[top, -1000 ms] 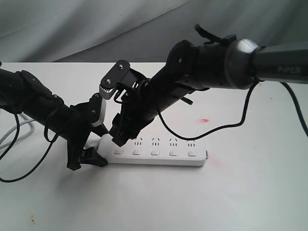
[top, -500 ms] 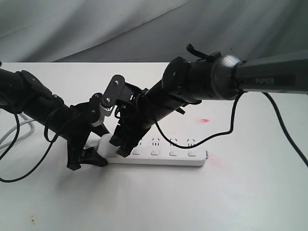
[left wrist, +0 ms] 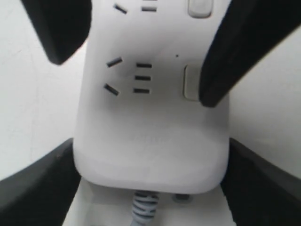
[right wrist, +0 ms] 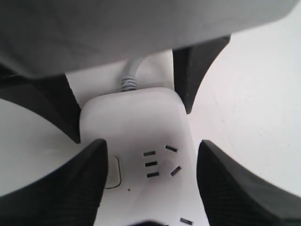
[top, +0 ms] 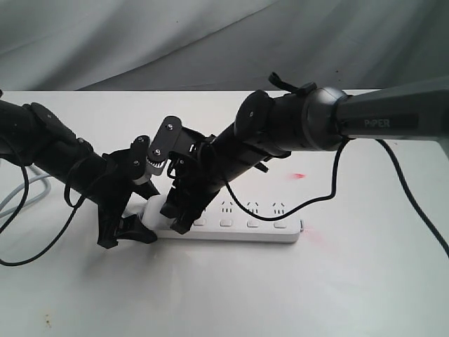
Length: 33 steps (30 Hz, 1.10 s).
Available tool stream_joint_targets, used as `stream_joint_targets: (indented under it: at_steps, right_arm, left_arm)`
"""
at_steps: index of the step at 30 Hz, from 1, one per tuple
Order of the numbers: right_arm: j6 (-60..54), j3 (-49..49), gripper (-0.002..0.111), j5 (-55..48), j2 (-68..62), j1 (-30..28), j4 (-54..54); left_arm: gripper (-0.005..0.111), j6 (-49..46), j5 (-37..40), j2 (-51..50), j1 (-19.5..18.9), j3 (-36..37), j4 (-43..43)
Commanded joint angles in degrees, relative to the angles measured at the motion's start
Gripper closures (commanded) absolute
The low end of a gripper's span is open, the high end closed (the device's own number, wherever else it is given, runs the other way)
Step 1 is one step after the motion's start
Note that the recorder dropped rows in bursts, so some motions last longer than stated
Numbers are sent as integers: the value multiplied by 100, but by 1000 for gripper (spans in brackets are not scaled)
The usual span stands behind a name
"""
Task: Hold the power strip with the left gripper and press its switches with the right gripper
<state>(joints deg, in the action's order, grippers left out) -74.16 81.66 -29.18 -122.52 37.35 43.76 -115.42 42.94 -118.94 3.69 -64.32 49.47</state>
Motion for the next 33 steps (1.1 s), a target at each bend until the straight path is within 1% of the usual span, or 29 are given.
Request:
stream_joint_targets:
  at_steps: [1,17,33]
  right_arm:
    - [-107,43,55,30,11,-13,47]
    - [-390,43,55,183,-103,-13,30]
    - [-402,43,55,105,-255,-13,30]
  left_arm:
    - [52,-25,-94,-33,23,2,-54]
    - [52,-25,-94,-33,23,2,-54]
    - [52,-25,-94,-33,23,2,-54]
